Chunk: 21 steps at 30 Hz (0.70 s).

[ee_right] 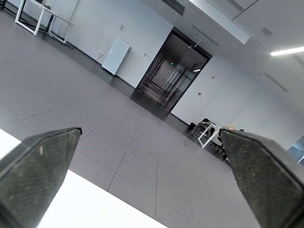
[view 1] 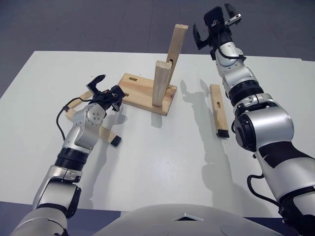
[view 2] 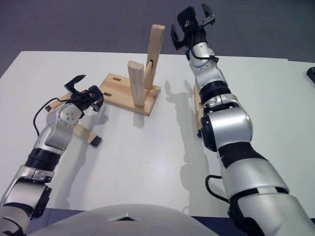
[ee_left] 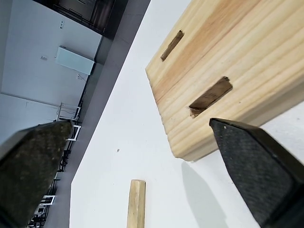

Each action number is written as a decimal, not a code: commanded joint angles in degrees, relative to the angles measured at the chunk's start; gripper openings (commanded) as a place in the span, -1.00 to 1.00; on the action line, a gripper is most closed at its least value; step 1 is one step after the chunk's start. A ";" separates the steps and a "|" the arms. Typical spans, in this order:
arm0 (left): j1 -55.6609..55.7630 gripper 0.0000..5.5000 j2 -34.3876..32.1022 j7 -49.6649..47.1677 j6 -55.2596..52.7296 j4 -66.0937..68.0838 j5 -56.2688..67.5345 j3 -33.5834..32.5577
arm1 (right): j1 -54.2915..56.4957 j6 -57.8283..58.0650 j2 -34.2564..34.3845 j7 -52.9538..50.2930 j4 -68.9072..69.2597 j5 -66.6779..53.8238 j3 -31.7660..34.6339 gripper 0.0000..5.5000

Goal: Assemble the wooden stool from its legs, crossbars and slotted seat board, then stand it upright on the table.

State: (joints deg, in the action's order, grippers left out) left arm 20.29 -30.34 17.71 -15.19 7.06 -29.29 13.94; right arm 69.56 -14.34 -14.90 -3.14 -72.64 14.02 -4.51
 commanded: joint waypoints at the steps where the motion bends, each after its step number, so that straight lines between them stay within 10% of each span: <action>1: -1.85 0.95 -0.47 2.27 -2.45 -4.27 -1.19 0.72 | 1.69 -0.94 -0.88 0.23 -1.00 0.37 0.13 0.96; 21: 11.24 0.95 3.66 -8.95 6.32 29.49 -5.02 4.99 | 0.76 -11.92 -0.04 18.75 -0.91 -0.60 -0.03 0.96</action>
State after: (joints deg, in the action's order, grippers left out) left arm 30.68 -27.83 8.06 -10.36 33.25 -34.12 17.28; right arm 69.97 -23.65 -16.27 10.01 -74.25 15.06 -5.08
